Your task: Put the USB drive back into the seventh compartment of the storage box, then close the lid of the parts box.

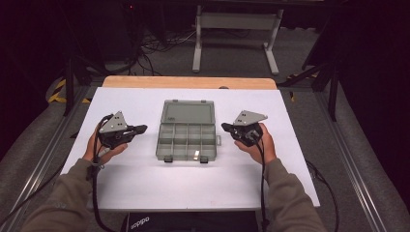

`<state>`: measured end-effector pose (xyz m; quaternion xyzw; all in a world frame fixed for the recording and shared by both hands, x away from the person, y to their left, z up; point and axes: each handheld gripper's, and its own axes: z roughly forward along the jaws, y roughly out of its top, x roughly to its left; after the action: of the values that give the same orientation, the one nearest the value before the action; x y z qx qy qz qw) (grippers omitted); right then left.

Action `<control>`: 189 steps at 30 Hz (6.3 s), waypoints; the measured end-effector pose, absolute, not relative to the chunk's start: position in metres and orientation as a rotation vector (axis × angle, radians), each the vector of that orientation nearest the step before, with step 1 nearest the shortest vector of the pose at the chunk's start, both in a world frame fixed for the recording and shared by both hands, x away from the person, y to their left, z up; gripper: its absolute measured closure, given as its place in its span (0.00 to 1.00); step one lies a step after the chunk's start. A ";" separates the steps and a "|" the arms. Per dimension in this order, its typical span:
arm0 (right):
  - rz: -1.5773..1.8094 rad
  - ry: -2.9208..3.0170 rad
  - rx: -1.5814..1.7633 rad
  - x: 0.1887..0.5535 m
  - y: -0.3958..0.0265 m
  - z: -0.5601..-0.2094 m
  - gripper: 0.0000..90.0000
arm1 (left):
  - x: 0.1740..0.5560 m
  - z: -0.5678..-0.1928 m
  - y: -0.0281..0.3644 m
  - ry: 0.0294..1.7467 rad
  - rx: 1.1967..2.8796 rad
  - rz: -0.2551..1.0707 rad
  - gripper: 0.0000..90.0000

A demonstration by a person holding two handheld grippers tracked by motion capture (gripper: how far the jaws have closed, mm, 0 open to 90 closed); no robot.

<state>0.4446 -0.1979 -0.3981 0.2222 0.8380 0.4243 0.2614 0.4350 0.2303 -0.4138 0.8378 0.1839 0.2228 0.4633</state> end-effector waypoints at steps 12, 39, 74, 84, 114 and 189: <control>1.143 2.272 0.662 0.474 -0.190 -0.395 1.00 | 0.460 -0.405 0.224 0.482 2.072 0.566 1.00; 1.090 2.262 0.770 0.515 -0.182 -0.396 1.00 | 0.502 -0.405 0.214 0.576 2.129 0.591 1.00; 0.918 2.369 0.920 0.554 -0.174 -0.427 1.00 | 0.546 -0.436 0.195 0.652 2.224 0.526 1.00; 0.855 2.423 0.957 0.560 -0.171 -0.441 1.00 | 0.552 -0.454 0.184 0.667 2.291 0.500 1.00; 0.818 2.447 0.857 0.565 -0.159 -0.449 1.00 | 0.558 -0.466 0.173 0.675 2.303 0.516 1.00; 1.093 2.070 0.763 0.535 -0.162 -0.409 1.00 | 0.536 -0.409 0.173 0.656 2.038 0.764 1.00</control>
<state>0.5345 -0.1616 -0.4088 0.2922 0.7927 0.4185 0.3334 0.5361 0.1731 -0.4086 0.8134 0.2616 0.3050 0.4207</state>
